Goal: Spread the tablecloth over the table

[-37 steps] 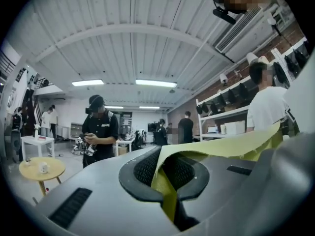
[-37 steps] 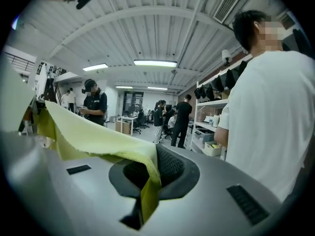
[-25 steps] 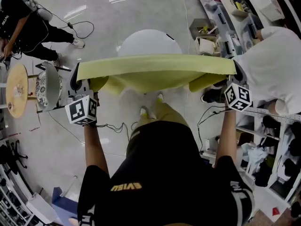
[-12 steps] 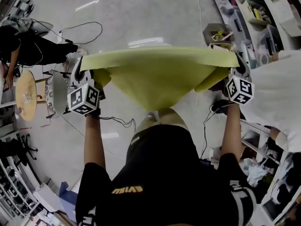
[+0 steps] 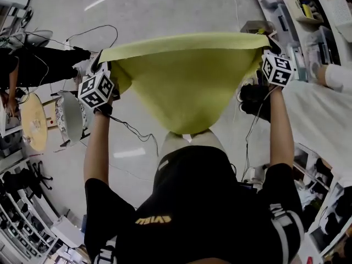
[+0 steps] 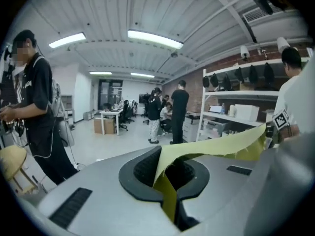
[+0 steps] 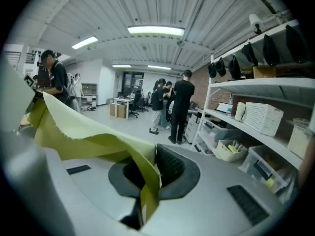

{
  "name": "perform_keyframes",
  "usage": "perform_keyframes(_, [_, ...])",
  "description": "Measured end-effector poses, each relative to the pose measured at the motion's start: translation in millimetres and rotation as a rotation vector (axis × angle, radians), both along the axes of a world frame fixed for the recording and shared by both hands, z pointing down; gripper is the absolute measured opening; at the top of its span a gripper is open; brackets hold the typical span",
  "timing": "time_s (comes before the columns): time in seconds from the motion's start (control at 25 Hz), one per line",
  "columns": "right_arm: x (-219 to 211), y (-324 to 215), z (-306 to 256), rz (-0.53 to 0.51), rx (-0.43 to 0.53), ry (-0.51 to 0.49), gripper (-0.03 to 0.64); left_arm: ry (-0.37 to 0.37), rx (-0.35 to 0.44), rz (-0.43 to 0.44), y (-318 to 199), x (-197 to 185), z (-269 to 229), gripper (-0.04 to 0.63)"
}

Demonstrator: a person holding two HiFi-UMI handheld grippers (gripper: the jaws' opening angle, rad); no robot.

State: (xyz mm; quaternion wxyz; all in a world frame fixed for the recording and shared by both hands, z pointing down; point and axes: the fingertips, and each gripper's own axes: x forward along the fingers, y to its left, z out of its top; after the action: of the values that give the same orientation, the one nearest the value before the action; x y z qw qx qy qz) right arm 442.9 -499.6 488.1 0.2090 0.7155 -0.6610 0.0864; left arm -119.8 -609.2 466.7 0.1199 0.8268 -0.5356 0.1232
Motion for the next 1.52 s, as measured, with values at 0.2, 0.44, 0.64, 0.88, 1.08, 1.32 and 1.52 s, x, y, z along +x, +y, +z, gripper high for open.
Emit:
perform_keyframes(0.2, [13, -51, 14, 0.013, -0.038, 0.06, 0.012, -0.038, -0.015, 0.035, -64, 15, 25, 0.017])
perform_keyframes(0.44, [26, -103, 45, 0.035, -0.103, 0.087, 0.012, -0.102, -0.043, 0.071, -126, 32, 56, 0.017])
perform_keyframes(0.64, [29, -124, 70, 0.065, -0.128, 0.128, 0.012, -0.189, -0.06, 0.068, -143, 40, 78, 0.017])
perform_keyframes(0.88, [15, -123, 110, 0.072, -0.246, 0.079, 0.04, -0.27, -0.133, 0.044, -141, 49, 117, 0.109])
perform_keyframes(1.08, [-34, -96, 156, -0.076, -0.446, -0.011, 0.282, -0.355, -0.254, 0.099, -106, 48, 162, 0.262])
perform_keyframes(1.32, [-50, -65, 179, -0.092, -0.566, -0.057, 0.336, -0.392, -0.318, 0.134, -73, 49, 190, 0.264])
perform_keyframes(1.52, [-55, -44, 190, -0.109, -0.661, -0.057, 0.356, -0.387, -0.403, 0.184, -46, 53, 205, 0.296])
